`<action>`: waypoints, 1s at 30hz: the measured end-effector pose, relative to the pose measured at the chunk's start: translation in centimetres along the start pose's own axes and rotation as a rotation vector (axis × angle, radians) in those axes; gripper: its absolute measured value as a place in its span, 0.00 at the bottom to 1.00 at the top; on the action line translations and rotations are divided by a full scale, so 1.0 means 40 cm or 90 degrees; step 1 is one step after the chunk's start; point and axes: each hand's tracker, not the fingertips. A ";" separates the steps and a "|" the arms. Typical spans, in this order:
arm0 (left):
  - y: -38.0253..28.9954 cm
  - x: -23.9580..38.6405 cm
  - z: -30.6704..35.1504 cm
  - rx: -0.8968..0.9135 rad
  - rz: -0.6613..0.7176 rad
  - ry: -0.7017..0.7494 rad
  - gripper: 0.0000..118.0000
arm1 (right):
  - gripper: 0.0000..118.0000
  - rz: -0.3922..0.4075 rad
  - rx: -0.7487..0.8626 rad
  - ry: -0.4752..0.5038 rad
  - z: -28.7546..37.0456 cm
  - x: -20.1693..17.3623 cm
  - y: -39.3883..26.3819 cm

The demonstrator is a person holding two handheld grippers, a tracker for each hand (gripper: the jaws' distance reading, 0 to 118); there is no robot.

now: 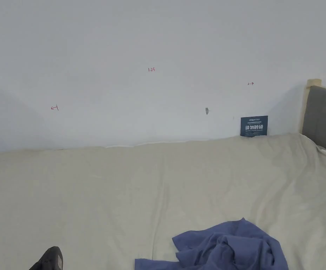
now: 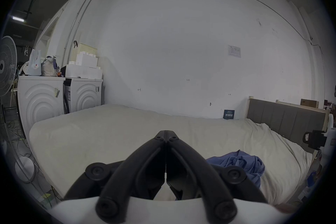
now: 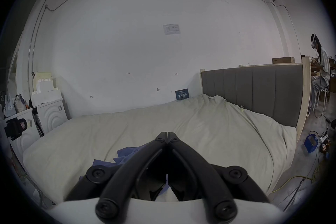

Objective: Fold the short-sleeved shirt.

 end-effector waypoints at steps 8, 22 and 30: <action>0.134 0.004 -0.117 -0.022 0.081 -0.042 0.00 | 0.00 -0.015 -0.020 0.022 -0.022 0.001 0.033; -0.174 0.208 -0.761 -0.697 -0.028 -0.132 0.98 | 0.00 -0.060 -0.130 0.061 -0.103 0.028 -0.046; -0.313 0.214 -0.873 -0.765 -0.009 -0.047 0.98 | 0.00 -0.070 -0.176 0.047 -0.154 0.074 -0.086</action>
